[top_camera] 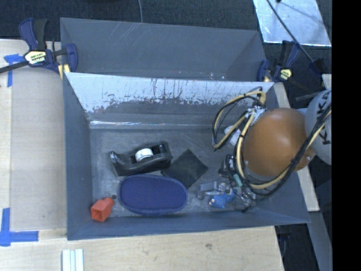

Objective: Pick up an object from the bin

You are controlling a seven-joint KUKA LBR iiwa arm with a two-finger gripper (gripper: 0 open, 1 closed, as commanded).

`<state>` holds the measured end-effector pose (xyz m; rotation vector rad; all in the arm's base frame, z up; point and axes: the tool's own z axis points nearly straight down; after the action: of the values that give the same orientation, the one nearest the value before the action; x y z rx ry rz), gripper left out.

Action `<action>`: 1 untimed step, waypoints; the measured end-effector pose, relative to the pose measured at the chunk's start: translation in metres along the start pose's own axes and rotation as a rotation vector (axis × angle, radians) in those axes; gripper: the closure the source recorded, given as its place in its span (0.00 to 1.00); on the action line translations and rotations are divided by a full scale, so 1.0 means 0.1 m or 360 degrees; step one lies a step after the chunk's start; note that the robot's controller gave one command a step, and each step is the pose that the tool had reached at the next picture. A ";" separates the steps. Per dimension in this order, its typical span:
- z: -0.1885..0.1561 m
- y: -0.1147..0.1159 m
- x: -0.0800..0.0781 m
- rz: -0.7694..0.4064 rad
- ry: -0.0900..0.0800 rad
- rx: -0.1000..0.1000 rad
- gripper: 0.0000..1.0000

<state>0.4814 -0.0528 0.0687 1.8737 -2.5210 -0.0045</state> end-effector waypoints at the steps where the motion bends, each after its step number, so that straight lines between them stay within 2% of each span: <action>1: 0.00 0.00 0.00 0.0000 -0.0001 0.0000 1.00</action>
Offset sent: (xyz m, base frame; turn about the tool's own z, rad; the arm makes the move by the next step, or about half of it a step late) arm 0.0000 0.0000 0.0000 0.0000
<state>0.4814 -0.0524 0.0687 1.8744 -2.5211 -0.0053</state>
